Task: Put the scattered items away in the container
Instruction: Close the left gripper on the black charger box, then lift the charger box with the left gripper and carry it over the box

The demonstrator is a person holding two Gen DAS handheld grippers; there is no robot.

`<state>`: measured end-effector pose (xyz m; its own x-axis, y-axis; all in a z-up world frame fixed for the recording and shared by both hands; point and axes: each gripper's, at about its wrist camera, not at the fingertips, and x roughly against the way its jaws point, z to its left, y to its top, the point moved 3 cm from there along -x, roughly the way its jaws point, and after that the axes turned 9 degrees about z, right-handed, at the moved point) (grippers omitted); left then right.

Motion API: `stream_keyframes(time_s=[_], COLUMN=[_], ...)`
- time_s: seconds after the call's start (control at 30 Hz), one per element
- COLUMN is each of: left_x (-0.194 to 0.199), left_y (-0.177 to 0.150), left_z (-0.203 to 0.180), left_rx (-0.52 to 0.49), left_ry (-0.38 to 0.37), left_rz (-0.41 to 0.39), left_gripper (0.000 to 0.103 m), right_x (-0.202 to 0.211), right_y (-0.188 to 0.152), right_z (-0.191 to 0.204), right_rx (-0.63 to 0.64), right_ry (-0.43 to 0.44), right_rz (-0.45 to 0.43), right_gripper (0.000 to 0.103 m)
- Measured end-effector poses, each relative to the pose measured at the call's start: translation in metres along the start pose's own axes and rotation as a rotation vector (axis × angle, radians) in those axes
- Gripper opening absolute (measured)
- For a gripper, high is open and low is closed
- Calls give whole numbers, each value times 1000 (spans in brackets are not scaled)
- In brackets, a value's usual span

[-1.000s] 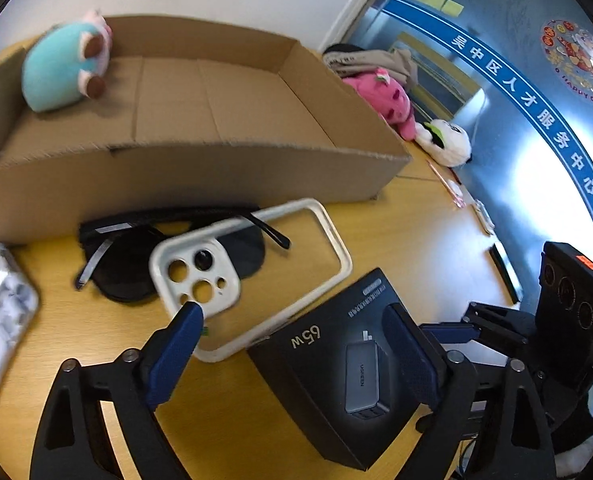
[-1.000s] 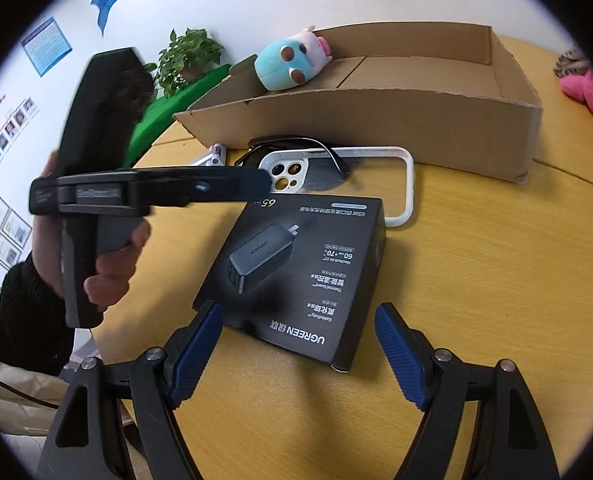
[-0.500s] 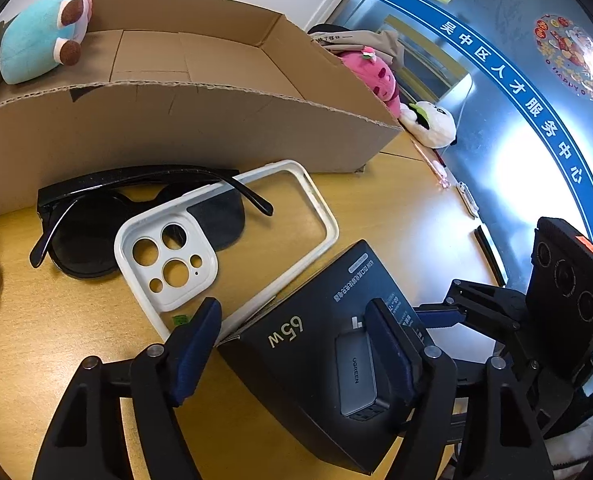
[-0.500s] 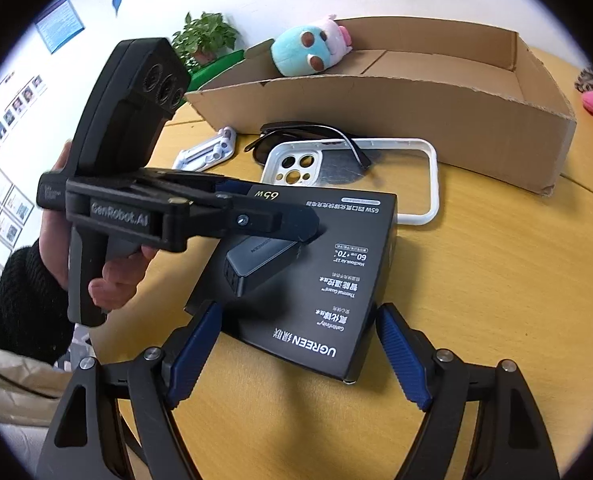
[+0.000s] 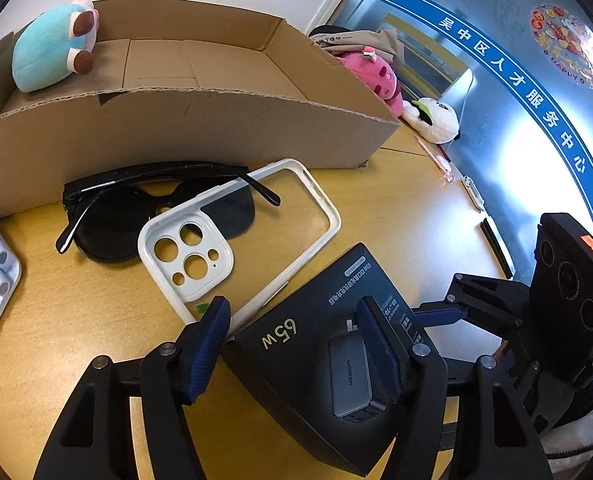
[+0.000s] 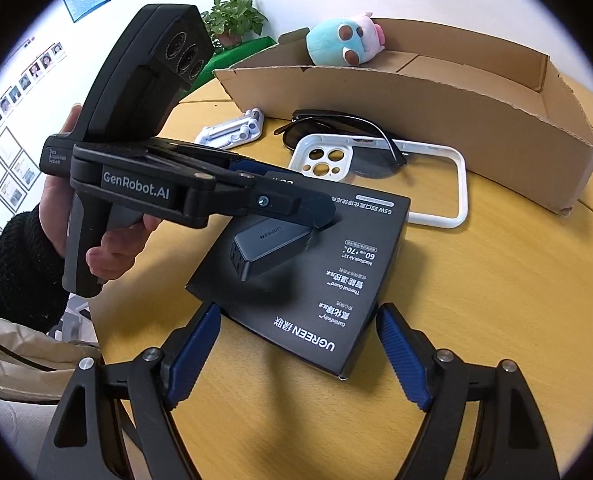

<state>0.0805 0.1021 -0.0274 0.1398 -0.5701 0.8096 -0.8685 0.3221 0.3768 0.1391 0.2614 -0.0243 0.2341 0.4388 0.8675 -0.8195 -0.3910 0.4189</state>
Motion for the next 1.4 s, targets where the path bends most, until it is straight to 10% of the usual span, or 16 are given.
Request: stream_keyframes(time_s=[0.73, 0.83, 0.93, 1.1, 1.2, 1.4], left_x=[15, 21, 11, 8, 19, 32], left_y=[-7, -9, -12, -13, -21, -52], left_z=[-4, -9, -11, 1, 10, 7], left_rx=[7, -8, -9, 63, 69, -21], left_ry=[45, 38, -55, -40, -20, -80], left_rz=[-19, -17, 24, 10, -11, 22], left_gripper=[68, 60, 28, 65, 68, 88], right_x=[0, 9, 9, 1, 2, 21], right_y=[4, 13, 20, 27, 20, -4], right_z=[7, -10, -17, 2, -1, -13], right_rx=[24, -57, -44, 69, 88, 129], right_ry=[-14, -40, -37, -42, -73, -54], right_rz=[-35, -86, -72, -31, -24, -31], right_gripper=[75, 55, 49, 59, 78, 80])
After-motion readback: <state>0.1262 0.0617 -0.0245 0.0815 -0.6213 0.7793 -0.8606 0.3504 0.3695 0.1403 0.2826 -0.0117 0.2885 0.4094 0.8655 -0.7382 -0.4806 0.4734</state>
